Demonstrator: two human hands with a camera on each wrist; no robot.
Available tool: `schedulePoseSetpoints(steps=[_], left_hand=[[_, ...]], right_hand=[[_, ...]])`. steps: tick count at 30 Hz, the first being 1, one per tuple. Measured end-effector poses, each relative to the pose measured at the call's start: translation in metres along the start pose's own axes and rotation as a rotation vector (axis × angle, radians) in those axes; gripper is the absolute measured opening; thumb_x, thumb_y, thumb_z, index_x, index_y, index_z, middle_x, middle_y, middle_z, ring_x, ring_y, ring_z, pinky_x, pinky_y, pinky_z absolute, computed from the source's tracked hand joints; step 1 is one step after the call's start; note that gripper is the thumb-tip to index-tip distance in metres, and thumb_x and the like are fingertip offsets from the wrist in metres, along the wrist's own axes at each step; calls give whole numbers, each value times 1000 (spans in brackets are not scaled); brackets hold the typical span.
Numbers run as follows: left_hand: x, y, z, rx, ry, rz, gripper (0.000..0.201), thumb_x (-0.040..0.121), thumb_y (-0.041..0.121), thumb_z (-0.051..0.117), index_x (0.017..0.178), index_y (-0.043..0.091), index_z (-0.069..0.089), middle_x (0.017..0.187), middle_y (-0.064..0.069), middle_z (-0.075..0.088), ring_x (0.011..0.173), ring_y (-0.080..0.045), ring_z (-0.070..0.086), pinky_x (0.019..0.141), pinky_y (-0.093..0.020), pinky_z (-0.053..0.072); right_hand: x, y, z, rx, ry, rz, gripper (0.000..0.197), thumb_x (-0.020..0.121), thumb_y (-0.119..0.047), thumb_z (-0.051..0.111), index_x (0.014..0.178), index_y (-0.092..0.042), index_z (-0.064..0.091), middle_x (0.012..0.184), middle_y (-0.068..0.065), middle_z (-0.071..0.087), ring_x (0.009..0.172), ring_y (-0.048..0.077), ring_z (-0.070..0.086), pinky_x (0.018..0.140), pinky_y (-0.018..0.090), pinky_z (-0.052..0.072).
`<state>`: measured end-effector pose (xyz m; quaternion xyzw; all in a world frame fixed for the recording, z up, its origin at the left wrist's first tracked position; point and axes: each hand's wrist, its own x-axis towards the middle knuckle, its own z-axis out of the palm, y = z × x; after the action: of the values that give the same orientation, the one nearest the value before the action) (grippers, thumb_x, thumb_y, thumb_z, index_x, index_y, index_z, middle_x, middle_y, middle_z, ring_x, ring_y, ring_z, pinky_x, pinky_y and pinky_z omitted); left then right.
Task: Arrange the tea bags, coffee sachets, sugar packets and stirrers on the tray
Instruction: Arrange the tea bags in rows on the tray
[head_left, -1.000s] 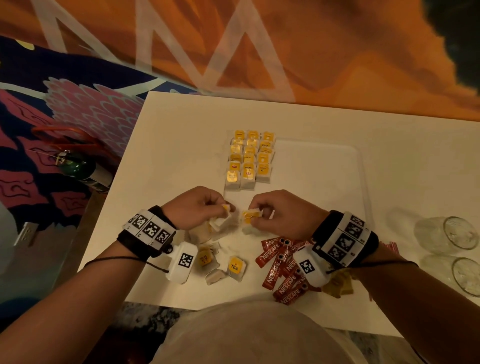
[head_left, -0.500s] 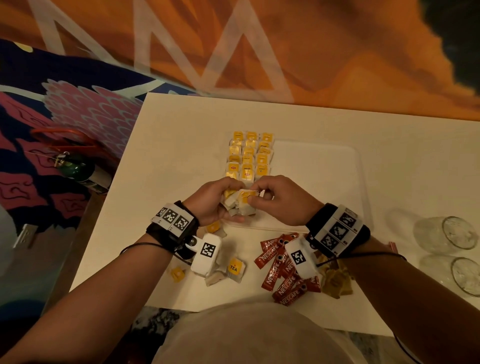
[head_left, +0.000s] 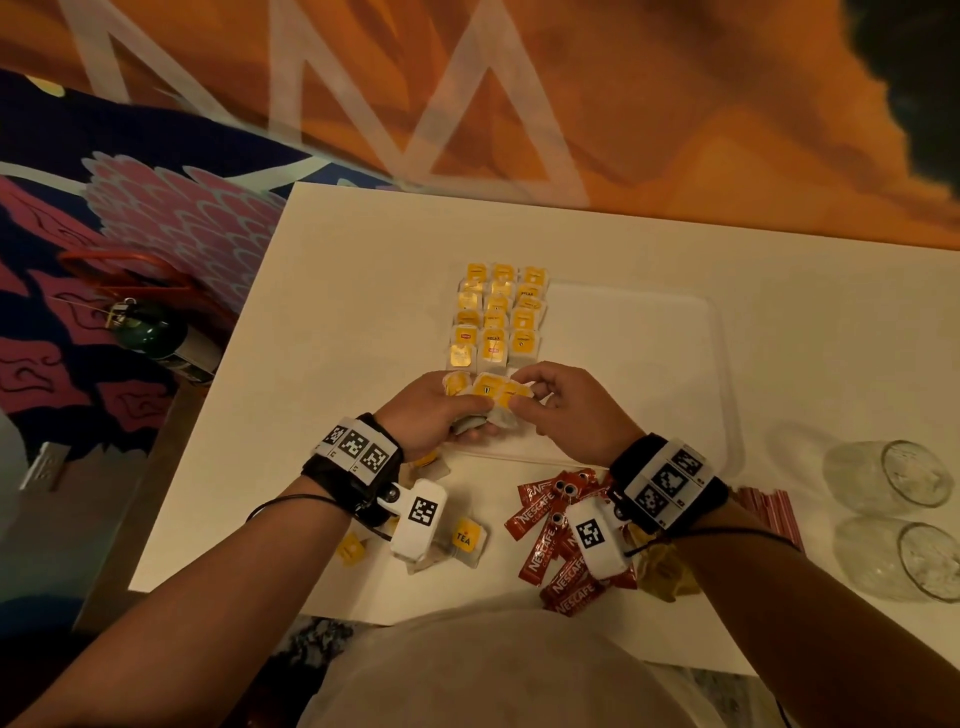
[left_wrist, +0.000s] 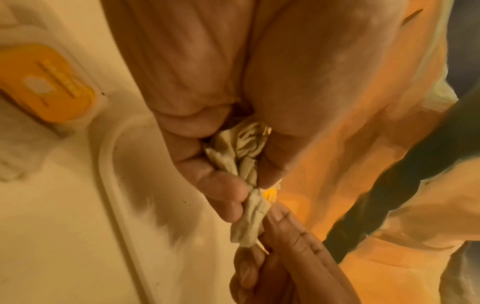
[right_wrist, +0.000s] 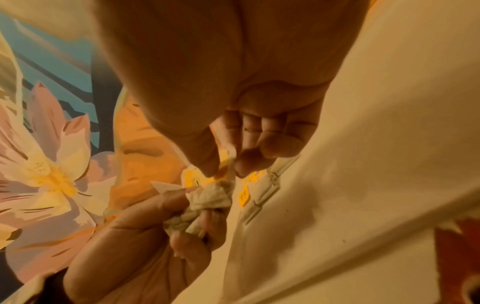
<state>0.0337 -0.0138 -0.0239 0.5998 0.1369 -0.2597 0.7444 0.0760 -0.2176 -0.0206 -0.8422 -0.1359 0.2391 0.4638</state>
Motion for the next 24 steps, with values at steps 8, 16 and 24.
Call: schedulePoseSetpoints(steps=[8,16,24], left_hand=[[5,-4,4,-28,38,5,18,95,1,57,110,-1,68,102,-23,72,81,-23,72,61,-23,56],[10,-8,-3,-8,108,-25,22,93,7,62,113,-1,67,104,-20,73,90,-27,71,68,-26,57],[13,-8,-7,-90,183,-60,42,80,16,68,115,-8,65,112,-27,68,97,-34,68,99,-50,49]], right_hand=[[-8,7,8,72,-26,82,20,96,-30,67,91,-12,74,68,3,66,58,5,61,56,21,46],[7,10,-5,-35,42,61,14,97,-26,65,88,-16,70,76,-3,69,60,9,67,59,21,47],[42,2,-24,-519,-108,101,29,97,-28,61,70,-19,57,68,-2,56,65,17,54,59,31,37]])
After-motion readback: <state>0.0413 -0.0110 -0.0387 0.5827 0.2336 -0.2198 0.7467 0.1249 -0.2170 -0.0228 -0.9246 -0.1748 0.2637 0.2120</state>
